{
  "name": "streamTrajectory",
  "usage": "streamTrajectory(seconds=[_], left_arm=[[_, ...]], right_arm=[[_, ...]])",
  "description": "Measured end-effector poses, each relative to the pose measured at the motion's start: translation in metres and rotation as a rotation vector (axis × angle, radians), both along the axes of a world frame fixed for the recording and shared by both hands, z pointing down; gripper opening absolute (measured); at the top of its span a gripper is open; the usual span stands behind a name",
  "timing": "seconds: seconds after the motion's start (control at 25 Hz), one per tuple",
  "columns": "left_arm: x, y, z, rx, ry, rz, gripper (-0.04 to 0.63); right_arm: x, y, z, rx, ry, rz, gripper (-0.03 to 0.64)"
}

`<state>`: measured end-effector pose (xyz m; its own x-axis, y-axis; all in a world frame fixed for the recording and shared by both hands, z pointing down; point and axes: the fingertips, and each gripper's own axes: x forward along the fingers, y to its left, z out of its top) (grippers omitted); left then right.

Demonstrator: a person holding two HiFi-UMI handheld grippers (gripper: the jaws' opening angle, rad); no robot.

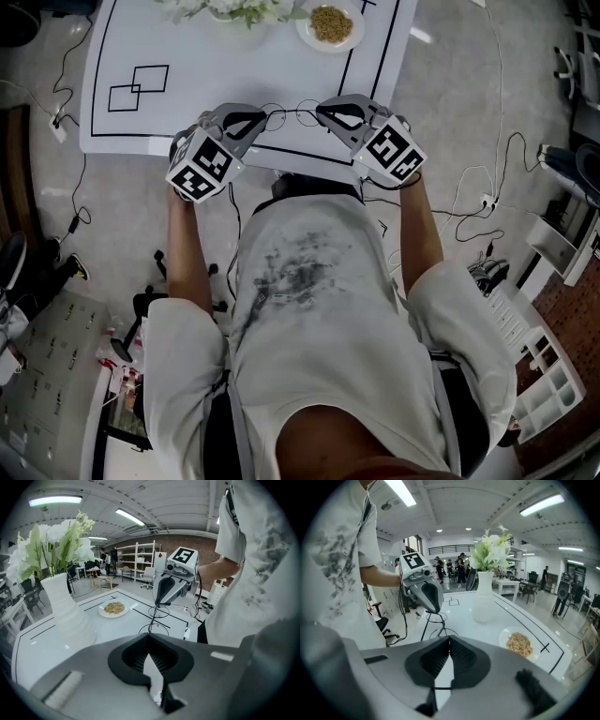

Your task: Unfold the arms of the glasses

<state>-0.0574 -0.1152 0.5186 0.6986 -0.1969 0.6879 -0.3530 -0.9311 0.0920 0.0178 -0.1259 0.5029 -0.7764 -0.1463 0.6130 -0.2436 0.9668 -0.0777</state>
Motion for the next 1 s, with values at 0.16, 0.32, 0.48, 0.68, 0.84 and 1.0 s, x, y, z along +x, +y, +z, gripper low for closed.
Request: streamTrajectory(seconds=[0.16,0.32,0.48,0.68,0.84,1.0], left_arm=[[0.000,-0.002,-0.011,0.007,0.039,-0.005,0.008],[0.000,-0.003,-0.023,0.015,0.079,-0.010,0.008],[-0.002,-0.004,-0.034,0.026,0.111,-0.024,0.006],[-0.003,-0.005,-0.041,0.040,0.130,-0.037,0.006],[-0.002,-0.006,-0.048,0.052,0.156,-0.057,0.006],[-0.003,-0.008,-0.057,0.066,0.194,-0.089,0.006]], right_arm=[[0.000,-0.001,-0.010,0.009,-0.024,0.009,0.017],[-0.001,0.000,-0.020,0.016,-0.049,0.019,0.016],[-0.001,0.001,-0.027,0.020,-0.072,0.037,0.015],[-0.001,0.002,-0.033,0.024,-0.093,0.059,0.015],[0.002,0.000,-0.039,0.025,-0.121,0.087,0.015],[0.005,0.000,-0.045,0.022,-0.152,0.117,0.015]])
